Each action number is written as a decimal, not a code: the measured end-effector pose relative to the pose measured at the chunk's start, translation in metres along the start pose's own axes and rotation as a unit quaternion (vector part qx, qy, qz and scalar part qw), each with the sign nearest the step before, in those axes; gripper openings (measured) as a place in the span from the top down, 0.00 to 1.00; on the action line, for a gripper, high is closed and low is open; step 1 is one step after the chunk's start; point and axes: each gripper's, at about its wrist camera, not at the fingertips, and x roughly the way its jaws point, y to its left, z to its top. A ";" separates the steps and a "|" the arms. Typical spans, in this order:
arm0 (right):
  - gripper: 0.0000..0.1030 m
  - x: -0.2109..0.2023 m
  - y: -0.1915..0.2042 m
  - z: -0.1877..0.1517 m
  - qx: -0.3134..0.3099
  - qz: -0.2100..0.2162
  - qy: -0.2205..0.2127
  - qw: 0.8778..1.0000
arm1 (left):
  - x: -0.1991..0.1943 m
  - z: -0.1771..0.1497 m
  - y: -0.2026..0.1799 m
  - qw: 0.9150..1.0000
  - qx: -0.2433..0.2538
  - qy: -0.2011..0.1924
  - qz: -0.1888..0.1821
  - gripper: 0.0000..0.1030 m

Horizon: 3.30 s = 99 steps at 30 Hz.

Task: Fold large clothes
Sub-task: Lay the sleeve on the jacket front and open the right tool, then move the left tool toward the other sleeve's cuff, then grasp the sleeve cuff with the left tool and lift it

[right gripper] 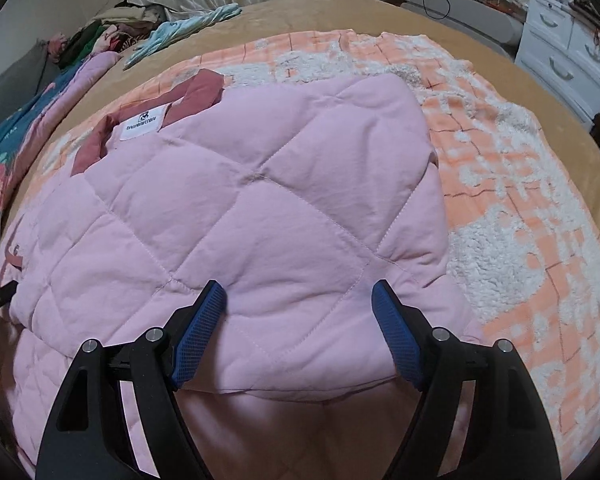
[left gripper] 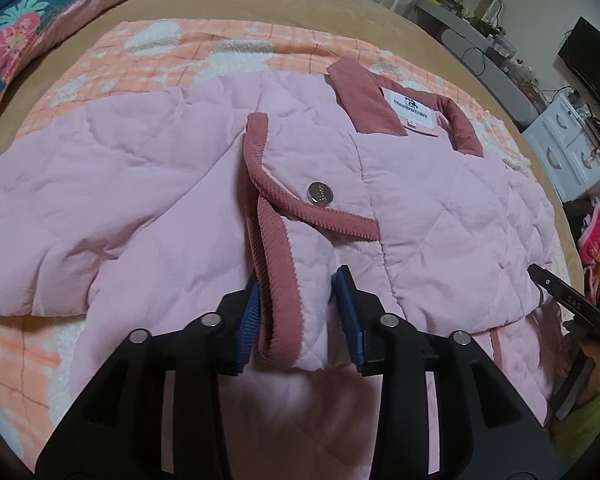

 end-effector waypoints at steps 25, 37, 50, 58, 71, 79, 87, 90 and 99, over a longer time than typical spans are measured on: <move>0.05 -0.107 0.094 -0.015 -0.046 0.065 -0.086 0.993 | -0.093 -0.017 0.050 0.996 -0.064 -0.041 0.039 0.09; 0.05 -0.125 0.182 -0.012 -0.097 0.104 -0.101 0.985 | -0.120 -0.032 0.109 0.990 -0.110 -0.060 0.068 0.09; 0.05 -0.133 0.267 -0.016 -0.161 0.139 -0.103 0.972 | -0.136 -0.047 0.172 0.979 -0.164 -0.078 0.089 0.09; 0.05 -0.126 0.318 -0.025 -0.208 0.155 -0.094 0.961 | -0.140 -0.054 0.204 0.972 -0.195 -0.083 0.099 0.09; 0.05 -0.106 0.394 -0.037 -0.270 0.171 -0.078 0.944 | -0.130 -0.065 0.270 0.950 -0.276 -0.085 0.115 0.09; 0.05 -0.087 0.430 -0.041 -0.293 0.174 -0.063 0.938 | -0.122 -0.067 0.314 0.930 -0.336 -0.091 0.116 0.09; 0.05 -0.071 0.451 -0.041 -0.297 0.179 -0.053 0.937 | -0.118 -0.070 0.354 0.907 -0.389 -0.111 0.116 0.09; 0.05 -0.067 0.452 -0.039 -0.294 0.179 -0.050 0.938 | -0.121 -0.070 0.366 0.898 -0.404 -0.128 0.115 0.09; 0.05 -0.060 0.427 -0.028 -0.264 0.164 -0.053 0.949 | -0.130 -0.063 0.398 0.871 -0.440 -0.156 0.153 0.46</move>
